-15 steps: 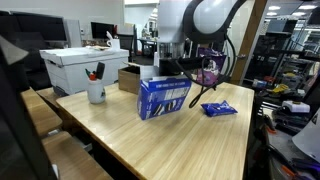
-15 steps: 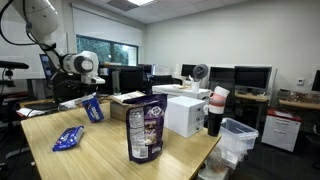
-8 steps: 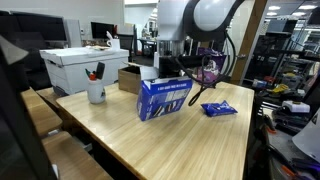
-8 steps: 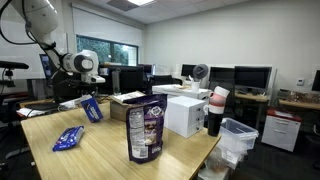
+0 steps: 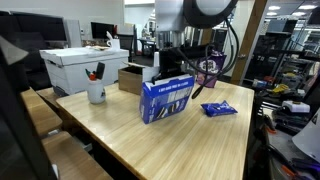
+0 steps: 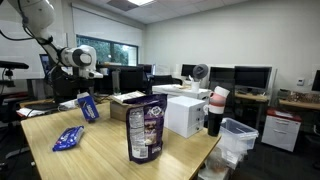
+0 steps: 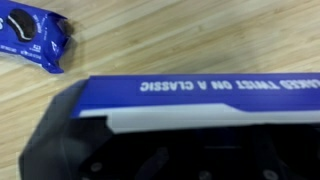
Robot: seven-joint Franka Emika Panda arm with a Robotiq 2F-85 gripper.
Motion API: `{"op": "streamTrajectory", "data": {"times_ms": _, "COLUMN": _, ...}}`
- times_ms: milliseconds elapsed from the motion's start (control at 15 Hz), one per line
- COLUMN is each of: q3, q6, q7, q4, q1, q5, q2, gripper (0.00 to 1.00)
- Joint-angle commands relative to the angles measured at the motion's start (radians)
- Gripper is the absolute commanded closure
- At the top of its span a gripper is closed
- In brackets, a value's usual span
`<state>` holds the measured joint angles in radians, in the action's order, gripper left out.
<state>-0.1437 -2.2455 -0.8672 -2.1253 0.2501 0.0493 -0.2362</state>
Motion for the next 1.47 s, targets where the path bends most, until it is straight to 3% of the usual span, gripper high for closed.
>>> {"op": "streamTrajectory", "data": {"times_ms": 0, "q3": -0.009, "q6": 0.104, "q7": 0.028, "q4": 0.012, "q1": 0.008, "q5": -0.01, "q2": 0.079, "gripper": 0.93}}
{"op": "streamTrajectory", "data": {"times_ms": 200, "q3": -0.02, "q6": 0.143, "q7": 0.051, "q4": 0.03, "q1": 0.002, "q5": -0.022, "q2": 0.123, "gripper": 0.93}}
{"op": "streamTrajectory", "data": {"times_ms": 400, "q3": -0.036, "q6": 0.132, "q7": 0.237, "q4": 0.035, "q1": -0.028, "q5": -0.188, "q2": 0.156, "gripper": 0.93}}
{"op": "streamTrajectory", "data": {"times_ms": 933, "q3": -0.006, "q6": 0.325, "q7": 0.626, "q4": 0.07, "q1": -0.092, "q5": -0.547, "q2": 0.196, "gripper": 0.93}}
{"op": "streamTrajectory", "data": {"times_ms": 1067, "q3": 0.006, "q6": 0.369, "q7": 0.573, "q4": 0.072, "q1": -0.098, "q5": -0.524, "q2": 0.209, "gripper": 0.93}}
{"op": "streamTrajectory", "data": {"times_ms": 1133, "q3": 0.01, "q6": 0.347, "q7": 0.467, "q4": 0.063, "q1": -0.092, "q5": -0.433, "q2": 0.223, "gripper": 0.93}}
{"op": "streamTrajectory", "data": {"times_ms": 1400, "q3": 0.014, "q6": 0.325, "q7": 0.305, "q4": 0.051, "q1": -0.088, "q5": -0.215, "q2": 0.256, "gripper": 0.94}}
